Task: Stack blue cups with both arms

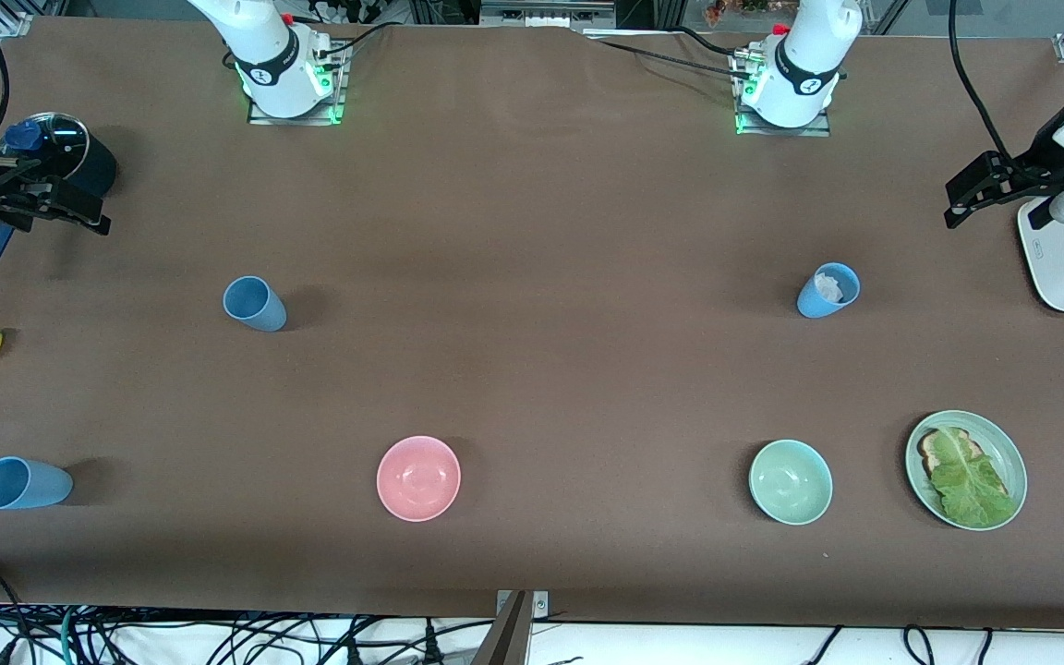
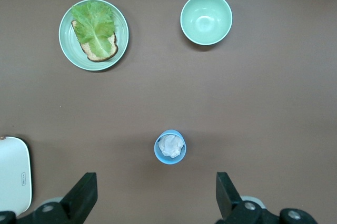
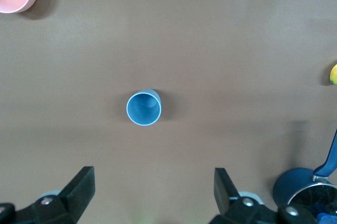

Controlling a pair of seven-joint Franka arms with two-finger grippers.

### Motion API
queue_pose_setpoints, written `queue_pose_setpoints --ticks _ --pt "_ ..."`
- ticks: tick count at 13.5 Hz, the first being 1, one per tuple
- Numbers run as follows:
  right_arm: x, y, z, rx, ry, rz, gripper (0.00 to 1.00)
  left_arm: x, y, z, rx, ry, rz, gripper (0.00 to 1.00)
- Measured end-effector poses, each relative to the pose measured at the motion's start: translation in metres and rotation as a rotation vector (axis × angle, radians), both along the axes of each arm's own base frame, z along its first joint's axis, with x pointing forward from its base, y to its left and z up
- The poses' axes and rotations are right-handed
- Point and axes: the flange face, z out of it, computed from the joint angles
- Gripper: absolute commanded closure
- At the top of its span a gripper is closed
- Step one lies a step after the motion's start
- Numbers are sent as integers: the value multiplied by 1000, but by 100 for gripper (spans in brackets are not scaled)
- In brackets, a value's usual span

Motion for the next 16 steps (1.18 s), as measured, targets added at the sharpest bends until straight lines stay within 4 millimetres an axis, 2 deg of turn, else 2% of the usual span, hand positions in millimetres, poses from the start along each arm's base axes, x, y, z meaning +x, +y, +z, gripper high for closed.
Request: queue_pose_setpoints --ticks 6,16 --pt "0 0 -1 0 1 -2 0 1 0 7 -9 -14 -4 1" --pt "1 -3 -2 0 4 -6 0 1 0 7 -10 -14 -6 0"
